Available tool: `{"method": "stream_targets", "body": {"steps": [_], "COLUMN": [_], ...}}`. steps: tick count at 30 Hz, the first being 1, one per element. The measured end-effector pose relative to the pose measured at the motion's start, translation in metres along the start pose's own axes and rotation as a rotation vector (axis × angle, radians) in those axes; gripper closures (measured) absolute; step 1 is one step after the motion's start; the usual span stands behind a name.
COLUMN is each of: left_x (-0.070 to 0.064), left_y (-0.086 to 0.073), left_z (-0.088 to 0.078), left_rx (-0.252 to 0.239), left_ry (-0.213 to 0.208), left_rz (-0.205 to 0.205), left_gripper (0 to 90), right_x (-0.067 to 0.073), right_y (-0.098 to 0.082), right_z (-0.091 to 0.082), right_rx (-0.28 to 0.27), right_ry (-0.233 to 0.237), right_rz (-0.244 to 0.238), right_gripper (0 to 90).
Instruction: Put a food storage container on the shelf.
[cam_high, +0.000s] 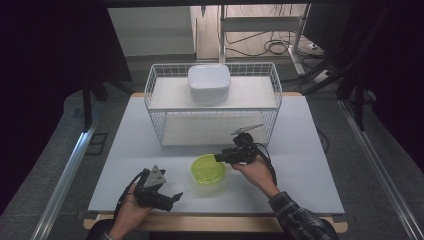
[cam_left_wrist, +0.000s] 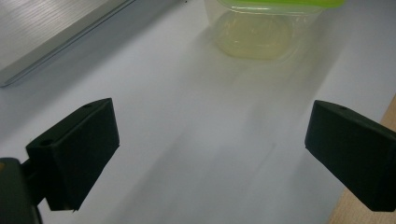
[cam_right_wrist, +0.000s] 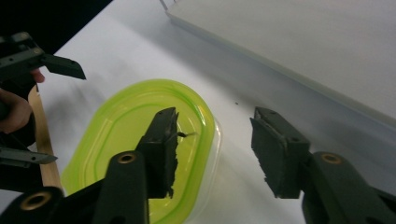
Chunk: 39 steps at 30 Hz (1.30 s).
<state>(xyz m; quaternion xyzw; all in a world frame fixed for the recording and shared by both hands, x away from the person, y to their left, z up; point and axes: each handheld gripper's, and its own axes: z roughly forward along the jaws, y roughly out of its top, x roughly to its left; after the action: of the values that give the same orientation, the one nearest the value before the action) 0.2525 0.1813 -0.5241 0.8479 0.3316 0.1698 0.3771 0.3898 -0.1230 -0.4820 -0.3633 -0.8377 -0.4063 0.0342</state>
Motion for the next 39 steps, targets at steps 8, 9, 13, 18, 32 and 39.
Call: {"method": "stream_targets", "body": {"steps": [8,9,13,18,32,39], "left_x": [0.000,0.000,-0.001,-0.001,-0.001,-0.001], "left_y": [0.000,0.000,0.000,0.000,0.000,0.000], "left_z": [0.001,0.001,0.001,0.001,0.001,0.002], "left_rx": [0.004,0.004,0.006,0.007,0.007,0.008], "left_ry": [-0.001,-0.002,-0.002,-0.001,-0.001,0.000], "left_rz": [0.004,0.004,0.005,0.006,0.007,0.009], "left_gripper": [2.8,2.8,2.8,2.9,2.9,2.9], "right_x": [-0.006,-0.007,-0.011,-0.015,-0.015,-0.016], "right_y": [-0.003,-0.003,-0.004,-0.005,-0.004,-0.002], "right_z": [0.007,0.008,0.008,0.009,-0.005,-0.010], "right_rx": [0.028,0.029,0.046,0.056,0.003,-0.014], "right_ry": [0.055,0.061,0.121,0.194,0.272,0.285], "right_rz": [0.057,0.065,0.110,0.164,0.214,0.204], "right_gripper": [64.3,66.5,75.5,79.9,82.9,83.1]}}
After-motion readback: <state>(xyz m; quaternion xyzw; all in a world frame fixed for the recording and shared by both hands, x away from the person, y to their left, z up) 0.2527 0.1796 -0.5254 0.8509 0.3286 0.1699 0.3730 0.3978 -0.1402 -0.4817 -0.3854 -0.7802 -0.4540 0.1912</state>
